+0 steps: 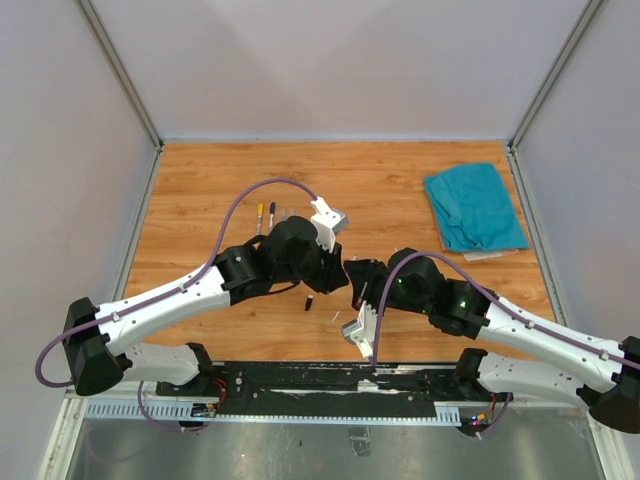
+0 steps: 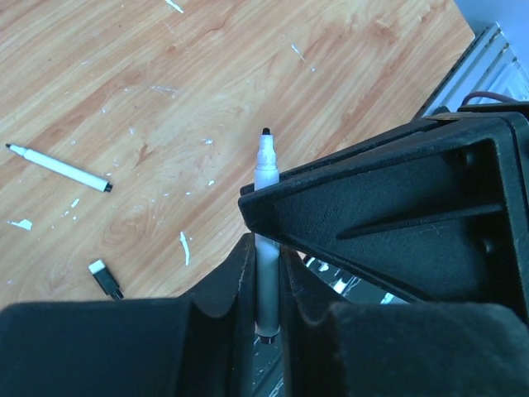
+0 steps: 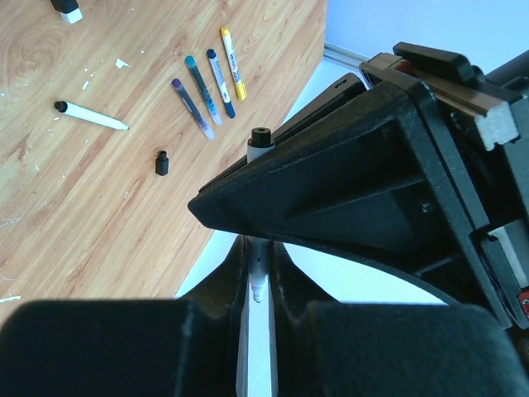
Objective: Insert the pens into the pen caps
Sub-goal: Pick up the pen from the center of the board.
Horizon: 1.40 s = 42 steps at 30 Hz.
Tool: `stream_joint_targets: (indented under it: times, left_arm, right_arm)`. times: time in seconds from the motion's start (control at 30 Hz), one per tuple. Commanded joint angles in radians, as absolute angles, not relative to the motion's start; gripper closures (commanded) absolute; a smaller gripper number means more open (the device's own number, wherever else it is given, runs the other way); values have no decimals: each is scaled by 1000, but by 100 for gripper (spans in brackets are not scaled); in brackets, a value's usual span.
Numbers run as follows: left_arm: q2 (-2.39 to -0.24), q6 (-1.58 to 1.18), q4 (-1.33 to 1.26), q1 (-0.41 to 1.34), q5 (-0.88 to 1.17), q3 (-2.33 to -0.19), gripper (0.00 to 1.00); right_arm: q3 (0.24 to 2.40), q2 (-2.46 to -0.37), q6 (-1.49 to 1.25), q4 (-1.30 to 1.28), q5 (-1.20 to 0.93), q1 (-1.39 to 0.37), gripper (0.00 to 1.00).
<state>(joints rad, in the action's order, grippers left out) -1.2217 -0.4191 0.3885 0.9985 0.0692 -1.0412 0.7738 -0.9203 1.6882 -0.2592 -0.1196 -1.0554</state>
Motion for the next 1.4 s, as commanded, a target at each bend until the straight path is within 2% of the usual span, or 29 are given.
stream_joint_targets:
  times: [0.0,0.07,0.13,0.3,0.5,0.73,0.9,1.1,1.27,1.37]
  left_arm:
    - [-1218,-405,365,1005,78,-1049,91]
    - [-1211,-407,365,1004,70,-1044,99]
    - [-1201,-409,361,1005,63,-1034,99]
    - [-1164,-407,343,1004,23,-1005,100]
    - [-1112,-402,339,1002,-48,-964,100]
    - [-1028,-401,327,1003,-152,-874,100]
    - [-944,-423,301,998,-212,-796,99]
    - [-839,-442,287,995,-268,-723,100]
    - [-776,-436,303,993,-323,-693,99]
    - [-745,-408,296,994,-323,-677,100]
  right_arm:
    - [769,-913,1740,-235,-108,-1083,99]
    - [769,-912,1740,-229,-107,-1083,92]
    - [768,-910,1742,-227,-106,-1084,85]
    - [763,-884,1716,-224,-89,-1090,58]
    - [756,-770,1417,-240,-86,-1112,53]
    - [614,-576,659,-46,-117,-1116,48]
    - [496,-517,107,87,-58,-1116,47]
    - [532,-597,-413,-132,192,-1117,41]
    - [619,-741,-553,-284,223,-1116,29]
    - [647,-819,-570,-277,188,-1116,25]
